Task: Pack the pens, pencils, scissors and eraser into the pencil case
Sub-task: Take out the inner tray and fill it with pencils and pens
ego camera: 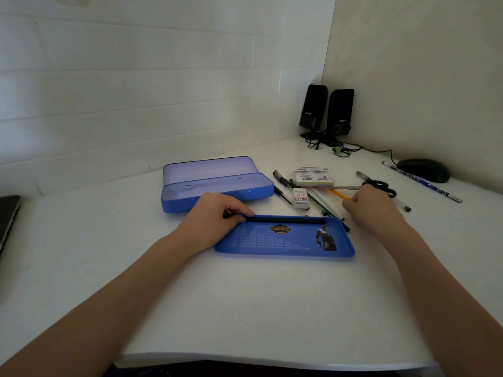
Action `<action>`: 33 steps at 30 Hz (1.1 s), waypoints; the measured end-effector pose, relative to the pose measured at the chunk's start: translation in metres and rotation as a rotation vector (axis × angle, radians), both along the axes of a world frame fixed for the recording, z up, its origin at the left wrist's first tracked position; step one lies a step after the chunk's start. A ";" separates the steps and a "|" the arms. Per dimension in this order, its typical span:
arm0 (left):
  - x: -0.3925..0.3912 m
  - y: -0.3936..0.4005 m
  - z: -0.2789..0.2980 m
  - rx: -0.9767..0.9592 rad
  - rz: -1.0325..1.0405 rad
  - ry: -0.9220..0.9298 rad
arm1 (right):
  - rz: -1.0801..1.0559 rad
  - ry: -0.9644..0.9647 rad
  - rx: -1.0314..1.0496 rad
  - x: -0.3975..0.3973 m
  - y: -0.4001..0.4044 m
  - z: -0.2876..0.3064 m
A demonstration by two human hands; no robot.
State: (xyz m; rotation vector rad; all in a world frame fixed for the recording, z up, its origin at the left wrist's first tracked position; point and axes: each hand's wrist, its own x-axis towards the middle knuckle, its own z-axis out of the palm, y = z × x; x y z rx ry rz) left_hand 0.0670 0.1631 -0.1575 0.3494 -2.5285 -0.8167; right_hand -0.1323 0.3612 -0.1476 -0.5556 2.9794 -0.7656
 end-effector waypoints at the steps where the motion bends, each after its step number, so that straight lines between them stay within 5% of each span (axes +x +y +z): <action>1: 0.000 0.000 0.000 -0.004 -0.006 0.001 | 0.022 -0.018 -0.032 0.003 0.000 0.002; 10: 0.000 -0.003 -0.002 0.082 -0.050 0.038 | 0.200 -0.059 -0.207 0.034 0.008 0.035; 20: 0.001 -0.007 0.003 0.229 -0.030 0.005 | 0.757 -0.125 -0.086 0.062 0.000 0.032; 33: 0.003 -0.011 0.006 0.283 -0.031 -0.064 | 0.670 0.115 -0.161 0.071 -0.030 0.000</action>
